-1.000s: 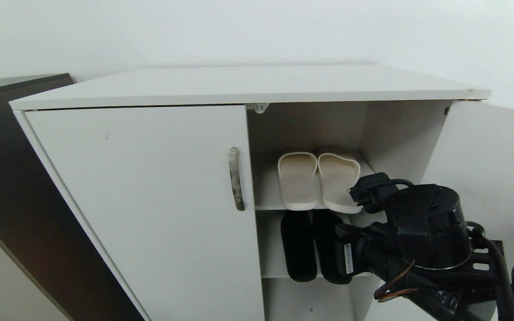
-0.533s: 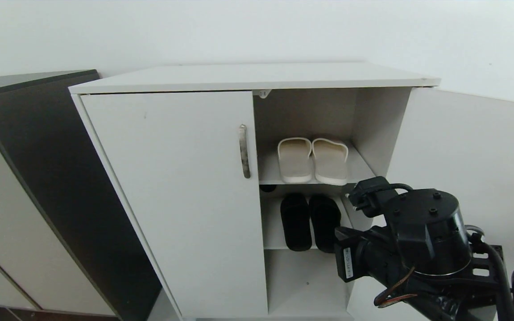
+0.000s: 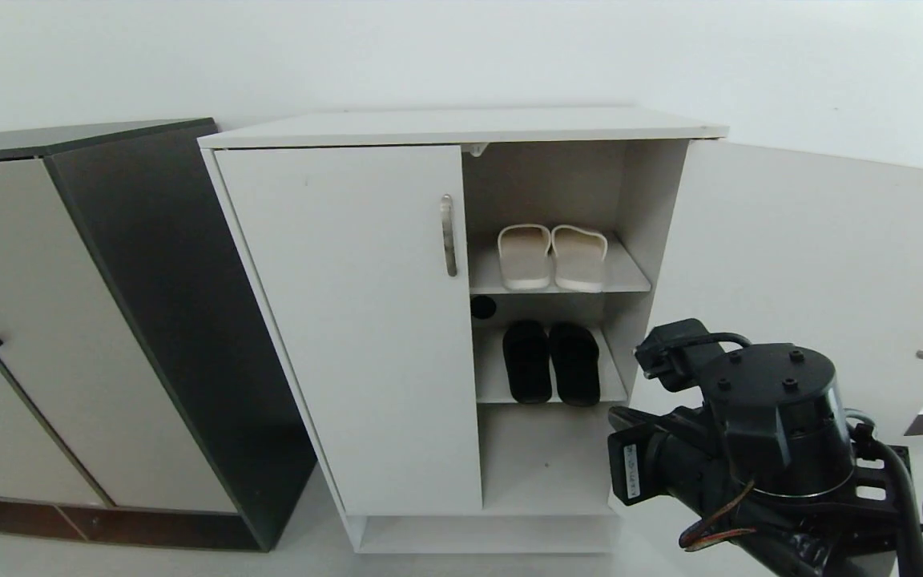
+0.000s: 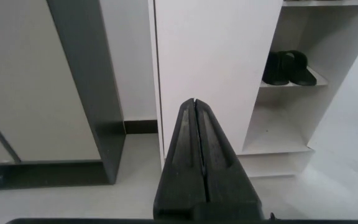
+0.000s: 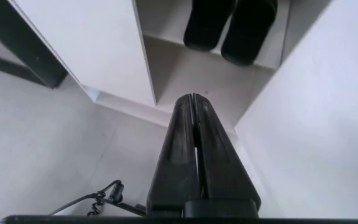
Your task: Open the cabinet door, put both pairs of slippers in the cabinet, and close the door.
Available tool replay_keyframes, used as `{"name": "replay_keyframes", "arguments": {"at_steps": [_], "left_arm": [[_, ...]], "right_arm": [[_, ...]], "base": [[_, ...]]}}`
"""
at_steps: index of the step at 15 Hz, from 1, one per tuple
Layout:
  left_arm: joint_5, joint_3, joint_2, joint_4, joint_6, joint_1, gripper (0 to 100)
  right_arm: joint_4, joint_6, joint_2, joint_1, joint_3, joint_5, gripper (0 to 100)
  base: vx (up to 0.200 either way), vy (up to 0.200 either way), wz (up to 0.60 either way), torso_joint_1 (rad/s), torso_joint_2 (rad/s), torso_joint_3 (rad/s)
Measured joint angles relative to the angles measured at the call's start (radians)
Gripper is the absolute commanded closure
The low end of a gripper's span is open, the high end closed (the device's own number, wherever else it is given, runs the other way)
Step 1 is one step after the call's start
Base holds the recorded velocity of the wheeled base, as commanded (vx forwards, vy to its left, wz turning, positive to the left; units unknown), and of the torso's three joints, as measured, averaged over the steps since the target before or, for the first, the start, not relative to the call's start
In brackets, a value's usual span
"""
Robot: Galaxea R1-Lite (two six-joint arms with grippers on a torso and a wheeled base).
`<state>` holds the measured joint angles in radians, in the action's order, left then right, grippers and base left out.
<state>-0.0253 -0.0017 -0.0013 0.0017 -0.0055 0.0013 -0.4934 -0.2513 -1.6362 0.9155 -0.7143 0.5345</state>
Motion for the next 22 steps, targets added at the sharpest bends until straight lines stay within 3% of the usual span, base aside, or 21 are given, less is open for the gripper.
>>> {"name": "replay_keyframes", "arguments": {"at_steps": [2, 9, 22], "left_arm": [[0.0, 0.0, 0.0, 0.001, 0.0, 0.0, 100], [0.0, 0.0, 0.0, 0.0, 0.0, 0.0, 100], [0.0, 0.0, 0.0, 0.0, 0.0, 0.0, 100]], "right_arm": [[0.0, 0.012, 0.004, -0.002, 0.005, 0.0, 100], [-0.076, 0.029, 0.0, -0.029, 0.031, -0.003, 100], [-0.08, 0.044, -0.026, -0.039, 0.044, -0.004, 100]], "base": [[-0.2, 0.0, 0.0, 0.002, 0.0, 0.002], [0.0, 0.0, 0.0, 0.0, 0.0, 0.0], [0.0, 0.0, 0.0, 0.0, 0.0, 0.0]]}}
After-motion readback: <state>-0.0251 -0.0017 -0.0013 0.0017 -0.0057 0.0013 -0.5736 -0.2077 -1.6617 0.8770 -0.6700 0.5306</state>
